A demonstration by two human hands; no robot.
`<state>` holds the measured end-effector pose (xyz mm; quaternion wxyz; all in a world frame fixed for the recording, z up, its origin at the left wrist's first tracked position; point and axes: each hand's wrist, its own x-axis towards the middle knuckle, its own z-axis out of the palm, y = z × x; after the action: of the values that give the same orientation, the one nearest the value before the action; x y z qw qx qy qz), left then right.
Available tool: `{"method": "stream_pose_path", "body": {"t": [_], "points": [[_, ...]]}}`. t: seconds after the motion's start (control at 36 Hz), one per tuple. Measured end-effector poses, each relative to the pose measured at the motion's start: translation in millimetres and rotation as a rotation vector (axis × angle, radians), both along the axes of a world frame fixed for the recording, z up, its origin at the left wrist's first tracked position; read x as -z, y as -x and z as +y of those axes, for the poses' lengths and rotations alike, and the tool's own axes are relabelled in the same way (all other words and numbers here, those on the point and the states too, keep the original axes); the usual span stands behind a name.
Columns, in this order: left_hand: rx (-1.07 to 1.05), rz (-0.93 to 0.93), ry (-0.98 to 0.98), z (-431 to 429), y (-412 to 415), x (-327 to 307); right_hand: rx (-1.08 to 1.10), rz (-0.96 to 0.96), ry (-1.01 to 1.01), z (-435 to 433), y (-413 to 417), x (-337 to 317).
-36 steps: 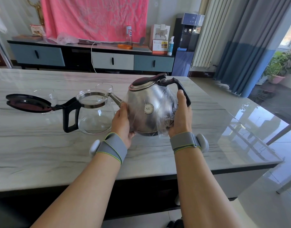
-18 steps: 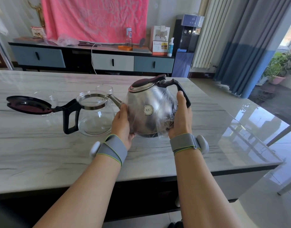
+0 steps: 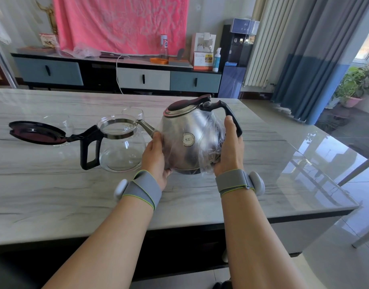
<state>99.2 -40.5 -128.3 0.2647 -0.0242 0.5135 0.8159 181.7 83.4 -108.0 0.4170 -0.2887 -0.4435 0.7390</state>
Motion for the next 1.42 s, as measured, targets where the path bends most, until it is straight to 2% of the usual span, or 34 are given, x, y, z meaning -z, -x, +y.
{"method": "stream_pose_path", "body": {"t": [1.42], "points": [[0.013,0.001,-0.016,-1.9,-1.7,-2.0,0.004,0.006,-0.012,-2.4,1.8,-0.4]]}}
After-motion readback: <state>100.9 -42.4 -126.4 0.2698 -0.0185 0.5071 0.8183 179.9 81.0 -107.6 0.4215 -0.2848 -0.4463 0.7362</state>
